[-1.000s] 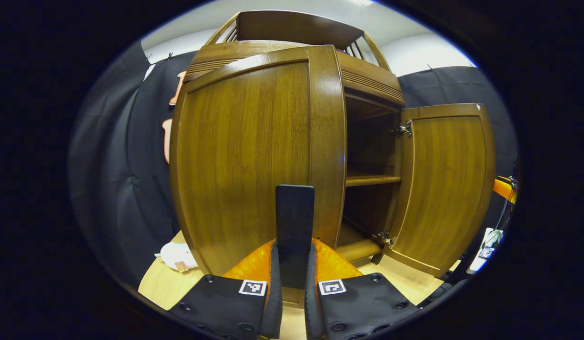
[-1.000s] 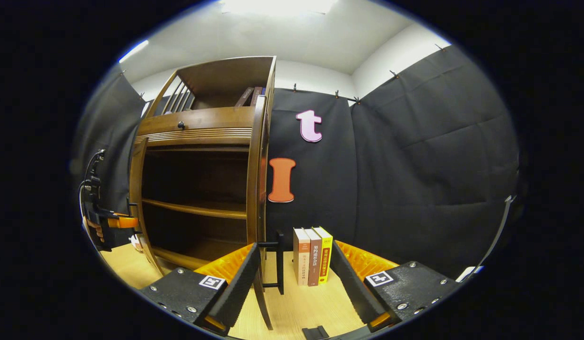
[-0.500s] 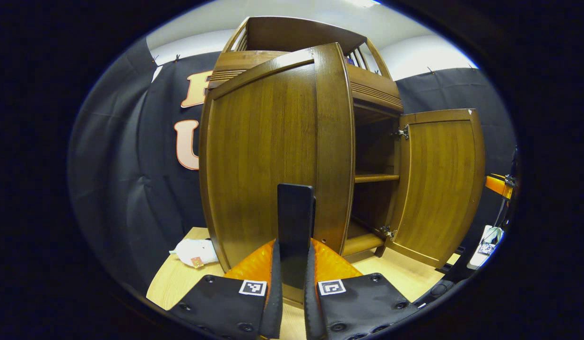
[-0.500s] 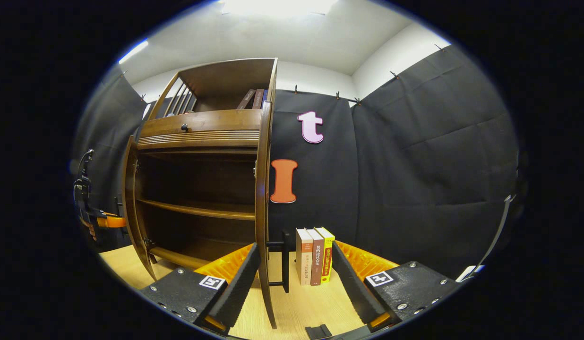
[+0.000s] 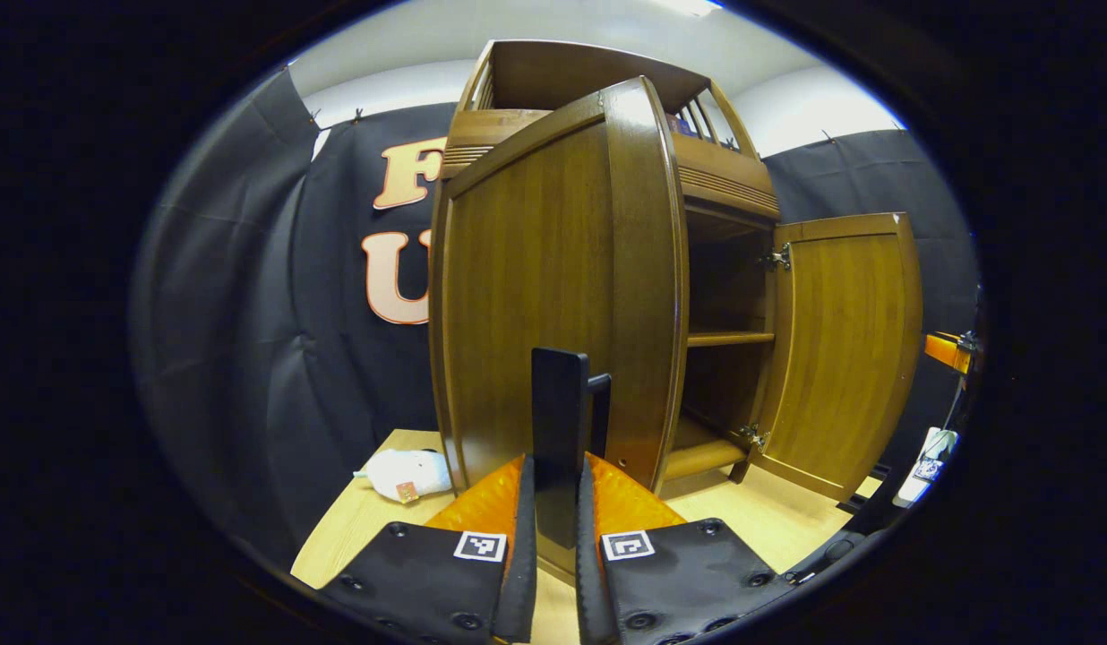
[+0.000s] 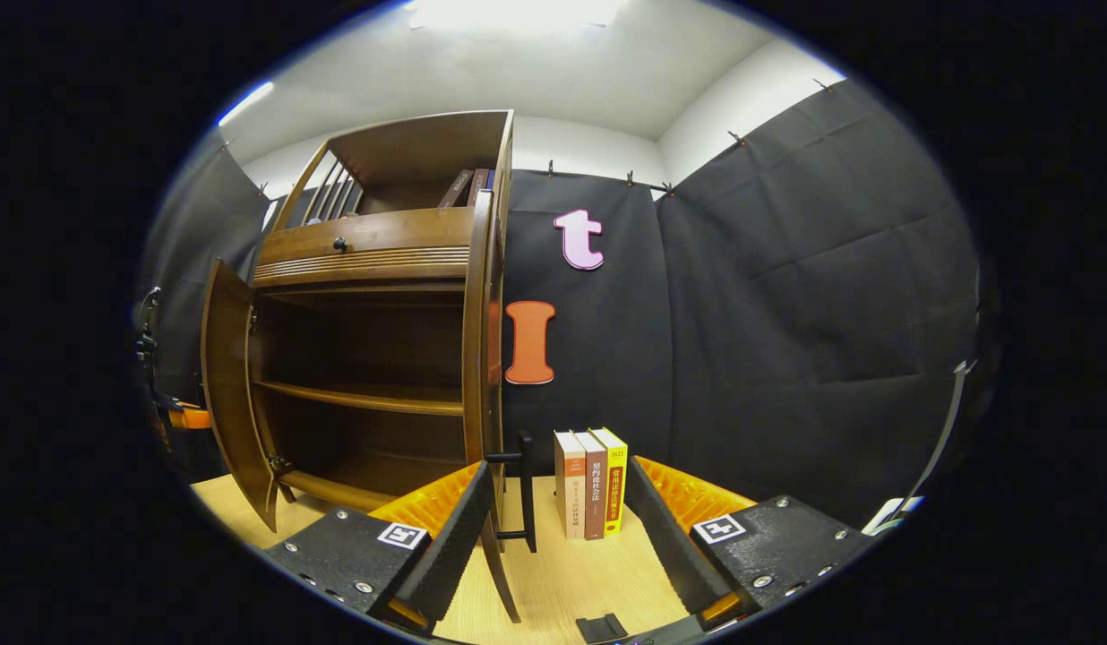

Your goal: Open the right door of the double-door shoe cabinet with the right hand, and open the left door with the left hand.

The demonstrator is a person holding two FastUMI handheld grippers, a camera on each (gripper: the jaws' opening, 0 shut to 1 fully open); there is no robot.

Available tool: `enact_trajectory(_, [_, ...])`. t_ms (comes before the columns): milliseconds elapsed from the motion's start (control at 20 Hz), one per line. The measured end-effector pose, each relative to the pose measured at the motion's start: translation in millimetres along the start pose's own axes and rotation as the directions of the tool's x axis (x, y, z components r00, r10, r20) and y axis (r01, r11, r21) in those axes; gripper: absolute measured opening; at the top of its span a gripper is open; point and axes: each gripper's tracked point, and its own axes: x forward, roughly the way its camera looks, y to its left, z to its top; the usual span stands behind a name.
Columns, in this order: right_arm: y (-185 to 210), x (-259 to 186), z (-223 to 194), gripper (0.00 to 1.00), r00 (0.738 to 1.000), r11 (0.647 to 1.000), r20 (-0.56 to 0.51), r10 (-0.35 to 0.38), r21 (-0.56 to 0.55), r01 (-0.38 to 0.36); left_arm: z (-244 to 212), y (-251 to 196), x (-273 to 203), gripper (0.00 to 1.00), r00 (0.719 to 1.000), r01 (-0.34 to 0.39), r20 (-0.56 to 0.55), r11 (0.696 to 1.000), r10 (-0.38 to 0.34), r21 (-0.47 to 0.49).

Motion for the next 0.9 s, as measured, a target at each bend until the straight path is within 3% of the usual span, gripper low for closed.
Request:
enact_trajectory(100, [0.6,4.2,-0.2,0.92,1.0,1.0,0.0,0.002,-0.002,-0.002,1.6,3.4,-4.7,0.17,1.0,-0.01,0.006,1.0,0.01,0.012])
enact_trajectory(250, [4.6,7.3,-0.4,0.92,1.0,1.0,0.0,0.01,-0.01,-0.01,0.2,13.6,-15.8,0.21,0.999,-0.041,0.006,0.999,0.041,0.023])
enact_trajectory(400, [8.8,7.1,-5.7,0.93,1.0,1.0,-0.01,0.019,-0.015,-0.019,1.1,44.8,-32.6,0.18,0.996,-0.09,0.011,0.995,0.09,0.038])
enact_trajectory(500, [11.2,8.8,-6.3,0.93,1.0,1.0,-0.012,0.022,-0.011,-0.022,2.2,66.0,-40.1,0.09,0.993,-0.114,0.019,0.992,0.113,0.053])
enact_trajectory(900, [19.1,5.0,-5.3,0.93,1.0,1.0,-0.011,0.023,-0.017,-0.023,3.8,105.3,-47.2,0.1,0.993,-0.115,0.03,0.992,0.113,0.045])
